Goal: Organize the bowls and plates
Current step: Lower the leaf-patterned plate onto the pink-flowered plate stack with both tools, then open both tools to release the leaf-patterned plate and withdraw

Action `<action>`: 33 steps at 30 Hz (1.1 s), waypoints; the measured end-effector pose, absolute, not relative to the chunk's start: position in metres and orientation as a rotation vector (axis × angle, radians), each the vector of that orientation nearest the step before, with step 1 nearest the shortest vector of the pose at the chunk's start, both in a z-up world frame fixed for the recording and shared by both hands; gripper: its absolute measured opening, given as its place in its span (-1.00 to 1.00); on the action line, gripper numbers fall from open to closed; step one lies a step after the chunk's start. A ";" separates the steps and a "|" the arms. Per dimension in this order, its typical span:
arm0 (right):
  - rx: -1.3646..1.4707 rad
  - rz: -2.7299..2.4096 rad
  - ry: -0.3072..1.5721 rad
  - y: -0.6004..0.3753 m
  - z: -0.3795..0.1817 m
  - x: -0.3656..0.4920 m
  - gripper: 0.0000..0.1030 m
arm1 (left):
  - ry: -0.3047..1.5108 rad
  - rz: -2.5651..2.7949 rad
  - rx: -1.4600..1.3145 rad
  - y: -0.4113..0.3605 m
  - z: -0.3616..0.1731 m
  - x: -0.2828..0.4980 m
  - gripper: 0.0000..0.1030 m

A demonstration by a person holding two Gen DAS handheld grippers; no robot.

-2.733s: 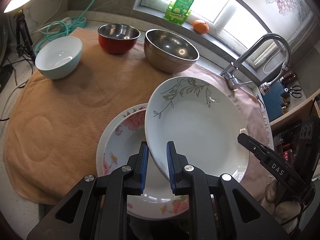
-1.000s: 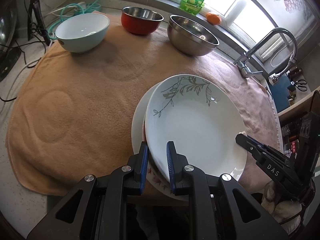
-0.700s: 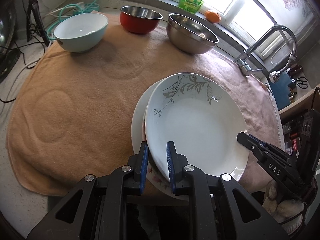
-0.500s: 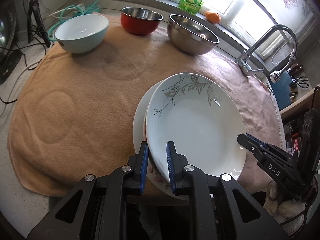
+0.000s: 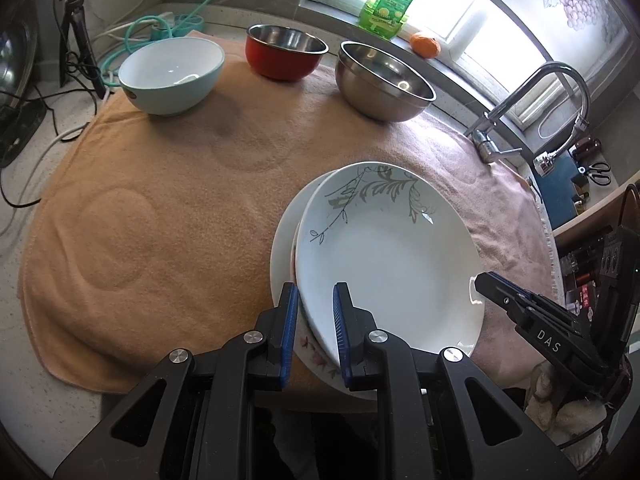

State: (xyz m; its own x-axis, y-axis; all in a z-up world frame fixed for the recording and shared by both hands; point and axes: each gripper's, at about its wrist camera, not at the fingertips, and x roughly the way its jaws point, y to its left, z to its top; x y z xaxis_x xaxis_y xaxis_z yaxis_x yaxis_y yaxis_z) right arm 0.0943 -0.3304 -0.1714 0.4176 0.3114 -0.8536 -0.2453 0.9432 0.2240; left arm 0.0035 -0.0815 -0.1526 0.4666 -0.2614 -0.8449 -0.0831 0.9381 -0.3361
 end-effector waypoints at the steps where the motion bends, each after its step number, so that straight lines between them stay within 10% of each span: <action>1: 0.071 0.351 1.082 -0.331 -0.170 0.094 -0.77 | 1.080 -0.113 -0.359 -0.080 -0.150 0.003 -0.69; 33: 0.154 0.324 0.990 -0.343 -0.107 0.101 -0.44 | 1.029 -0.146 -0.440 -0.038 -0.115 0.012 -0.69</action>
State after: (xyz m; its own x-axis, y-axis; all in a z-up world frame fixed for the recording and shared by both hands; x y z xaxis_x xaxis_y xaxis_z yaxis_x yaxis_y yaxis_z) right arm 0.1008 -0.3433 -0.1070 0.5059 0.3368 -0.7941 -0.1977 0.9414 0.2733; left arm 0.0122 -0.0377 -0.1150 0.5147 -0.3206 -0.7952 -0.0866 0.9033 -0.4202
